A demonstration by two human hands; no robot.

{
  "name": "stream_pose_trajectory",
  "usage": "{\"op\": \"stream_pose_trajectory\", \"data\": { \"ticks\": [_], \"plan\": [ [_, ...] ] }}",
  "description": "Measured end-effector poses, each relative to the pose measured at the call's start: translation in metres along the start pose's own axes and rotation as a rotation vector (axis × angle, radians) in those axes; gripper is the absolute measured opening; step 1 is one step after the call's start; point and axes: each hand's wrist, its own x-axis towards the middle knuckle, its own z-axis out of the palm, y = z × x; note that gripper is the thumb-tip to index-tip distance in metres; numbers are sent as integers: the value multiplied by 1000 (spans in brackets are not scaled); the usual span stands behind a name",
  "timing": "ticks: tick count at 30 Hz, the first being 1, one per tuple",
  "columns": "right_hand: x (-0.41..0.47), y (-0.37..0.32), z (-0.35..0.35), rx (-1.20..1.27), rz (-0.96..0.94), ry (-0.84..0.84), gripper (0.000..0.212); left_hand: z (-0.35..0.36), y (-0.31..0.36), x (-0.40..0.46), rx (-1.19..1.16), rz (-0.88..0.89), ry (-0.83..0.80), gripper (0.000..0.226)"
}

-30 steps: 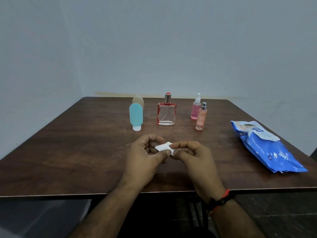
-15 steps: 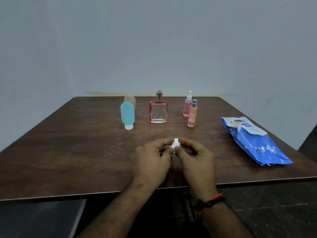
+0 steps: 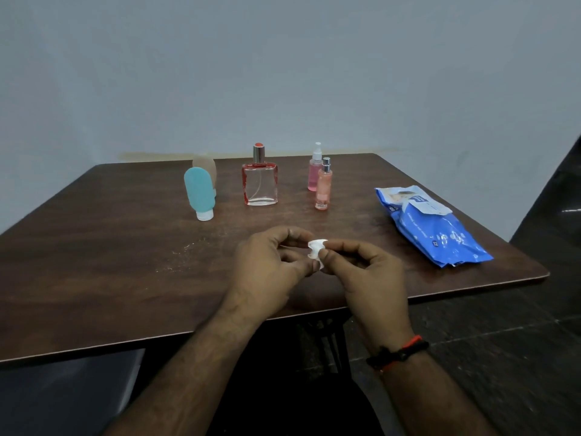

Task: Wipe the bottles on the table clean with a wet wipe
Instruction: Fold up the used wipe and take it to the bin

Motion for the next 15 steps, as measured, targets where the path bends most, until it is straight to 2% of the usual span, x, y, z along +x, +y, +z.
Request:
{"op": "stream_pose_trajectory", "data": {
  "ticks": [4,10,15],
  "plan": [
    [-7,-4,-25,59,29,11,11,12,9,-6,-107,-21,-142,24],
    [-20,-2,-57,77,1,4,11,37,14,-15,-221,-15,-188,18],
    [-32,6,-95,51,31,47,11,72,9,-23,-262,-29,-287,15]
  ]
}}
